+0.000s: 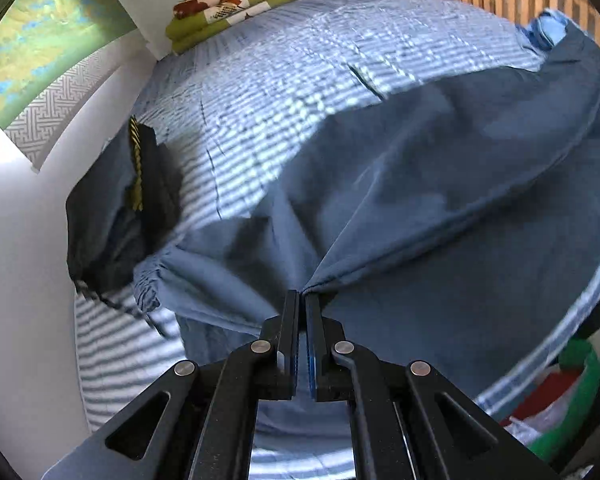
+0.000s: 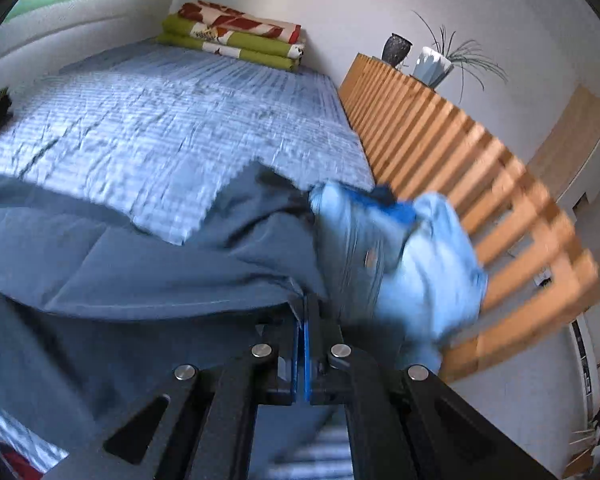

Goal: Organize objects

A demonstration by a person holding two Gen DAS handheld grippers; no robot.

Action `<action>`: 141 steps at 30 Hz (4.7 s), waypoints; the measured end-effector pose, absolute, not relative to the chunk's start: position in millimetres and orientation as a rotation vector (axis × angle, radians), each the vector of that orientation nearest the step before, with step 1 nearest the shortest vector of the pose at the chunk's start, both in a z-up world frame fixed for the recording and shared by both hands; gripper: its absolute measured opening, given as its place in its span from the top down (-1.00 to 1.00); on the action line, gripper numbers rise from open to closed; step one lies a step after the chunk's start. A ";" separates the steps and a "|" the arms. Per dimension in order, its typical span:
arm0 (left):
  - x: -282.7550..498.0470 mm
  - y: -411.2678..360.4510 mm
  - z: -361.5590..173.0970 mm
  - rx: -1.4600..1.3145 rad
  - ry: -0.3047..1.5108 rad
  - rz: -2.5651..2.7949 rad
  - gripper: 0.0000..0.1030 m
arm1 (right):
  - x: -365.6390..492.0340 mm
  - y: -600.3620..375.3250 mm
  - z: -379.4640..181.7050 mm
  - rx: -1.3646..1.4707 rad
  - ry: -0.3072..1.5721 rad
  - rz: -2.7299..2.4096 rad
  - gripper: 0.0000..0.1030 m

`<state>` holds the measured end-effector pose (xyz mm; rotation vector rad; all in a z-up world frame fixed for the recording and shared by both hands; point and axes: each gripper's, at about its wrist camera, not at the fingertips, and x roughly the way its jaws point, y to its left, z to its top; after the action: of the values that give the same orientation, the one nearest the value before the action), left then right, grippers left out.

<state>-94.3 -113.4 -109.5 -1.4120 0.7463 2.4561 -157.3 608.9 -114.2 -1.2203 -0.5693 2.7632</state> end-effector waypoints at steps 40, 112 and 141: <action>-73.1 288.8 -98.9 -1.114 0.556 1.858 -0.22 | -115.8 658.8 -176.0 -1.643 0.381 2.790 0.70; -115.8 294.4 -185.1 -1.349 0.468 1.797 -0.34 | -98.3 672.7 -159.3 -1.363 0.872 3.044 0.49; -109.3 306.6 -185.2 -1.343 0.493 1.801 -0.34 | -208.8 601.1 -99.8 -1.480 -0.231 3.045 0.96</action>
<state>-109.3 306.6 -185.2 -1.3431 0.4933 1.8013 -208.8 601.1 -99.8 -1.4799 -0.2309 3.0448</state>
